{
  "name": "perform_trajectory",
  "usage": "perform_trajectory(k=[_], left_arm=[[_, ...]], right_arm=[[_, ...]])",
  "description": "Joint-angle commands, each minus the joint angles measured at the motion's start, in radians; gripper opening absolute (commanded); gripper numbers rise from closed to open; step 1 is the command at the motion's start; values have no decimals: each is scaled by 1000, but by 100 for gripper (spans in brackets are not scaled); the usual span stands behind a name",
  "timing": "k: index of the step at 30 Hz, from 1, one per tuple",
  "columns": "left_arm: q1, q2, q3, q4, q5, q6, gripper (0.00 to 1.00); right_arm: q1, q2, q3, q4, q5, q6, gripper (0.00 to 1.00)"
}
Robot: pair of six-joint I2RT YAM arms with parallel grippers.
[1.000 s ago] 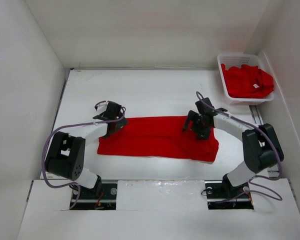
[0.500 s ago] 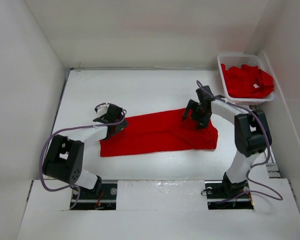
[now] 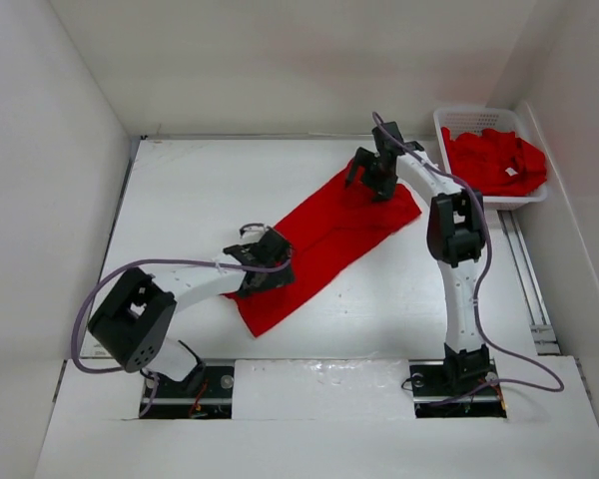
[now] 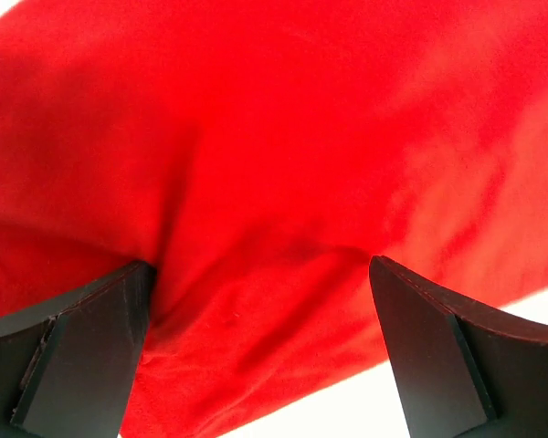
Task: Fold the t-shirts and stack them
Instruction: Rotate the tshirt 90 degrees
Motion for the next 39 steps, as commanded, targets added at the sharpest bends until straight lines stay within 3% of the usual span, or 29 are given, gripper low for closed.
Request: perform_trajectory(k=[1, 7, 11, 14, 20, 25, 30, 34, 39], left_arm=[[-166, 97, 15, -64, 206, -105, 99], [-400, 254, 236, -147, 222, -96, 99], [-476, 314, 336, -103, 307, -64, 99], [-487, 358, 402, -75, 379, -55, 99], [-487, 398, 509, -107, 373, -35, 99], [-487, 332, 584, -151, 267, 4, 99], [-487, 208, 641, -202, 152, 47, 99], [-461, 53, 547, -297, 23, -68, 99], [-308, -226, 296, -365, -8, -255, 99]], right_arm=[[21, 95, 82, 33, -83, -22, 100], [75, 246, 330, 34, -184, -42, 100], [95, 296, 403, 54, -227, -87, 100], [116, 296, 403, 116, -218, -108, 100], [125, 296, 403, 204, -218, -88, 100], [96, 264, 412, 226, -279, -119, 100], [87, 102, 371, 227, -242, -238, 100], [87, -44, 270, 249, -203, -298, 100], [141, -171, 77, 188, 65, -309, 100]])
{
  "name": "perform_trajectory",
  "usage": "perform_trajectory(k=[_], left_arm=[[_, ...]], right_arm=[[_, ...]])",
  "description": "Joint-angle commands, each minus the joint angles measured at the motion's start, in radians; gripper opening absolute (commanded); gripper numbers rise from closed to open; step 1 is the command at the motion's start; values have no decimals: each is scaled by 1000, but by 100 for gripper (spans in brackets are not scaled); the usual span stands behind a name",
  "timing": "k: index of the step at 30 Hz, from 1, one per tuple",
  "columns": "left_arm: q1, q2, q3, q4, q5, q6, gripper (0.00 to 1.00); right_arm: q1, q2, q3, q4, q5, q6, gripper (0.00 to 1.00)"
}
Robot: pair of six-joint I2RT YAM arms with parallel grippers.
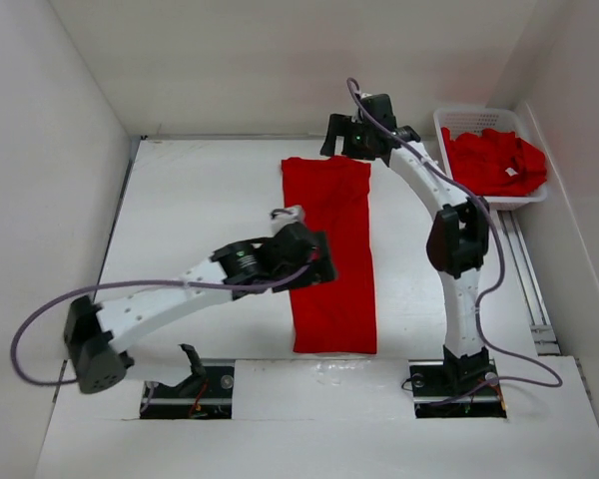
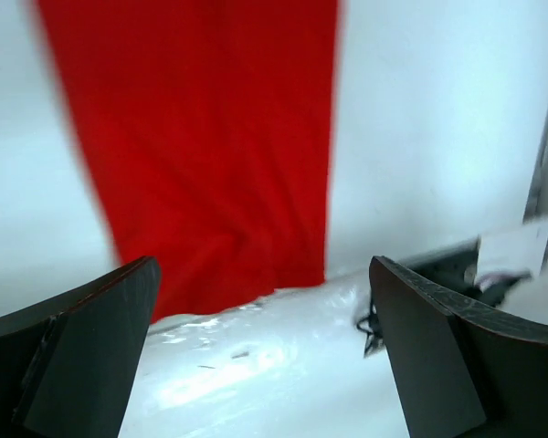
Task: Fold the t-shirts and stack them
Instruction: Rotate the tshirt 90 degrees
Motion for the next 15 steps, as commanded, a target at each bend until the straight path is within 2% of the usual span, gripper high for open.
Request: perform_trajectory(k=[1, 2, 6, 10, 15], left_arm=[[104, -146, -161, -138, -82, -161, 99], [131, -189, -233, -124, -82, -170, 99], [234, -393, -341, -124, -125, -227, 99], [234, -456, -375, -164, -177, -258, 99], [234, -422, -375, -221, -203, -276, 99]], right_arm=[[48, -122, -109, 8, 190, -28, 100], [48, -133, -140, -3, 203, -6, 100], [95, -153, -244, 7, 258, 7, 100], [132, -49, -153, -61, 307, 7, 100], [142, 108, 13, -188, 400, 48, 100]])
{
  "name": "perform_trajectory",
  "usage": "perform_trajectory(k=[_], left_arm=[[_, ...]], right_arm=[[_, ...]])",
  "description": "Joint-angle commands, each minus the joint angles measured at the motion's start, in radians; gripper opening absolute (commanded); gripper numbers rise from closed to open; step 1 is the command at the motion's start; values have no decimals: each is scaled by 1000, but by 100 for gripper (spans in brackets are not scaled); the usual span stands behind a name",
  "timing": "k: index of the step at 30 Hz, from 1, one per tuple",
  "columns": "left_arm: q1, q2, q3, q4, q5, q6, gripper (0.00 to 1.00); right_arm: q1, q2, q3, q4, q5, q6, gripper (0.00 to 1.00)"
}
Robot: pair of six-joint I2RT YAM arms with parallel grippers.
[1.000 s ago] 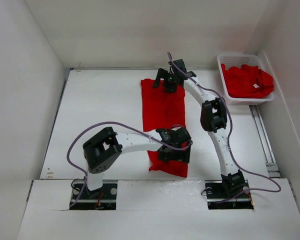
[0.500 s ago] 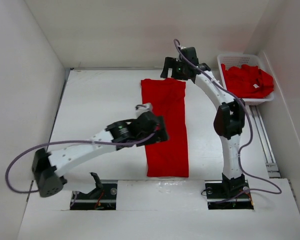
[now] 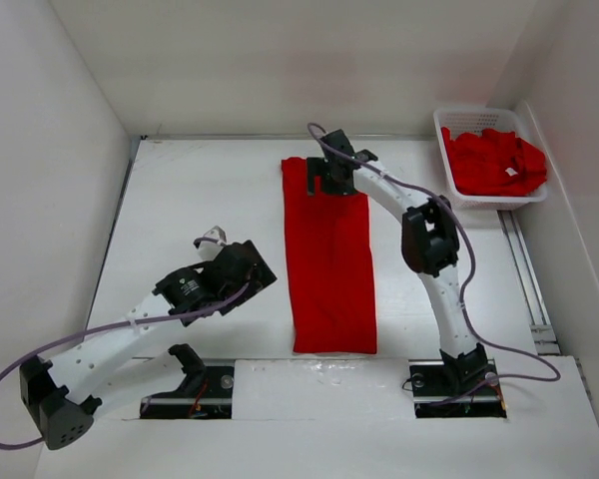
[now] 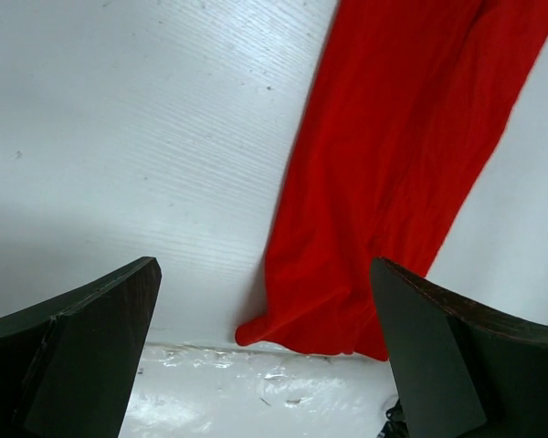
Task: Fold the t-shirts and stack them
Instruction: Rotate the tshirt 90 degrees
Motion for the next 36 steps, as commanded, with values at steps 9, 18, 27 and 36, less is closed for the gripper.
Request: perform_trajectory(k=[9, 18, 27, 36], left_arm=[[11, 197, 63, 66, -2, 59, 99], [172, 359, 132, 151, 159, 272, 99], [186, 338, 144, 254, 202, 352, 99], [48, 347, 94, 278, 135, 264, 99]], right_arm=[[-3, 233, 292, -151, 142, 42, 100], [-115, 323, 449, -7, 26, 112, 100], [-148, 118, 304, 187, -226, 43, 100], [-148, -405, -270, 214, -99, 20, 100]])
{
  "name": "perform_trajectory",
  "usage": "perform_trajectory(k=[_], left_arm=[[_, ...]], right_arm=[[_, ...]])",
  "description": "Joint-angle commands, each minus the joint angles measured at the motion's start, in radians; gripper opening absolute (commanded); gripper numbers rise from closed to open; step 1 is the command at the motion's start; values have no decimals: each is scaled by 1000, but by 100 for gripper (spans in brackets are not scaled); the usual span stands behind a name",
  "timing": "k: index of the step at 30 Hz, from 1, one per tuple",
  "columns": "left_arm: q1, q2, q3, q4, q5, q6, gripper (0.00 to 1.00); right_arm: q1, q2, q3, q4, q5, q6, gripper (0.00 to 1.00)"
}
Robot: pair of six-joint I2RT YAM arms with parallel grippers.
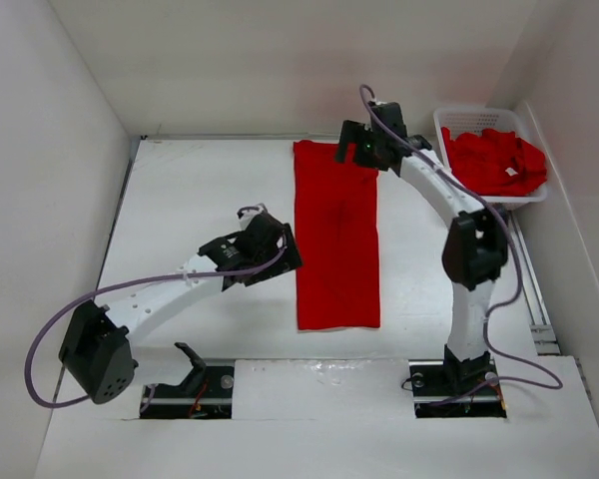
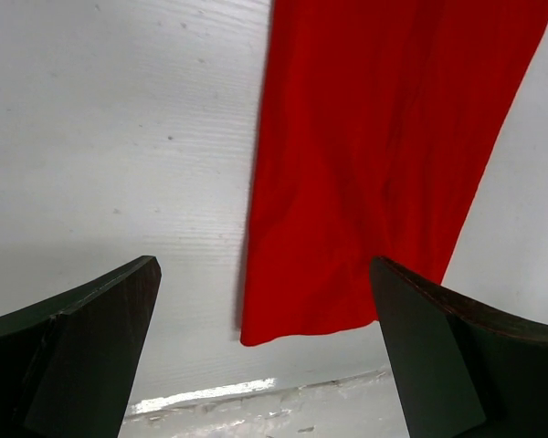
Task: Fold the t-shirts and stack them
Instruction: Rotate the tshirt 90 degrees, then grab the bottom of the folded rectangular tshirt with both arms
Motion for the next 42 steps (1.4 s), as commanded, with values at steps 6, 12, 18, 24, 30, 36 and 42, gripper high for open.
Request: perform_trajectory(k=[6, 12, 18, 24, 30, 36, 42], left_arm=[[-225, -28, -90, 28, -61, -194, 99], [-313, -75, -197, 38, -43, -312, 99], [-322, -88, -277, 105, -43, -323, 99], [-429, 33, -219, 104, -96, -332, 99], [-429, 95, -231, 122, -122, -351, 96], [-429, 83, -240, 157, -173, -334, 84], [-429, 133, -240, 192, -155, -302, 65]], right_arm=[[15, -560, -680, 106, 156, 44, 100], [108, -778, -949, -83, 297, 148, 100], [209, -1043, -1196, -147, 141, 263, 100], [349, -1146, -1285, -170, 88, 355, 100], [389, -1099, -1354, -123, 91, 384, 100], [389, -1008, -1387, -58, 70, 394, 96], [389, -953, -1407, -2, 35, 394, 88]])
